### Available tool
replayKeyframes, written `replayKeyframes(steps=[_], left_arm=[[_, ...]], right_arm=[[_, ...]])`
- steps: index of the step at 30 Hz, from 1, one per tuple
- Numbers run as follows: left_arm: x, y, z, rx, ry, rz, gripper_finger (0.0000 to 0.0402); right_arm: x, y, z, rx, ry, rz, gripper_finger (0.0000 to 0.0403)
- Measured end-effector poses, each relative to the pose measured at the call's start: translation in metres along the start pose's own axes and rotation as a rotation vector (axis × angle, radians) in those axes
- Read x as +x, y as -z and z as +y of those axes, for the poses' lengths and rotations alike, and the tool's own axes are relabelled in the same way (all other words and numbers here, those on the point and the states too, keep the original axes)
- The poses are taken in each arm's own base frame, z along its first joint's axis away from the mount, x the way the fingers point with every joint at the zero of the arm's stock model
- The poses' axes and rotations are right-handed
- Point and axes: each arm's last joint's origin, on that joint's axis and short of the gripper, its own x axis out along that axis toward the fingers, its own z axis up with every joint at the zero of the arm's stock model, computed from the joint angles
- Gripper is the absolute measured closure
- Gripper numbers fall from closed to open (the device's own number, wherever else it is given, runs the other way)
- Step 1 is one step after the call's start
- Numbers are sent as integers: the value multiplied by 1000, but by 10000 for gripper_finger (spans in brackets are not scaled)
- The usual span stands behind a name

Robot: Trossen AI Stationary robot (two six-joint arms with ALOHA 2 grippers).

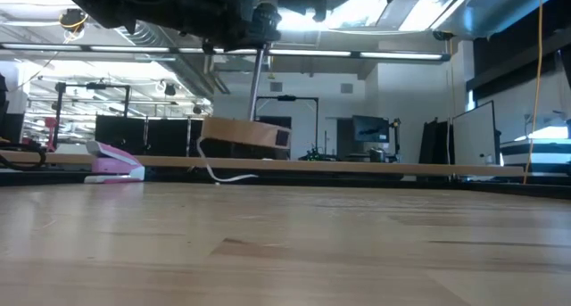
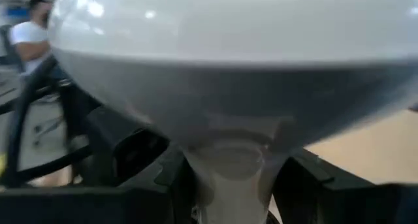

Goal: Screw lightbulb
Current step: Remove the white lightbulb from the brown lamp

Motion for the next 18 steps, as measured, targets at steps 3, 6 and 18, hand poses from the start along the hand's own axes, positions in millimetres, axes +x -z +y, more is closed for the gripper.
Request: replayKeyframes(steps=[3, 6, 18], left_arm=[[-1, 0, -4, -41, 101, -2, 261], [-3, 0, -10, -87, 259, -5, 261], [-13, -4, -27, -257, 829, -2, 263]], right_arm=[[-6, -5, 1, -6, -100, 36, 244], [-13, -10, 4, -5, -245, 69, 244], [-23, -14, 18, 33, -829, 46, 244]])
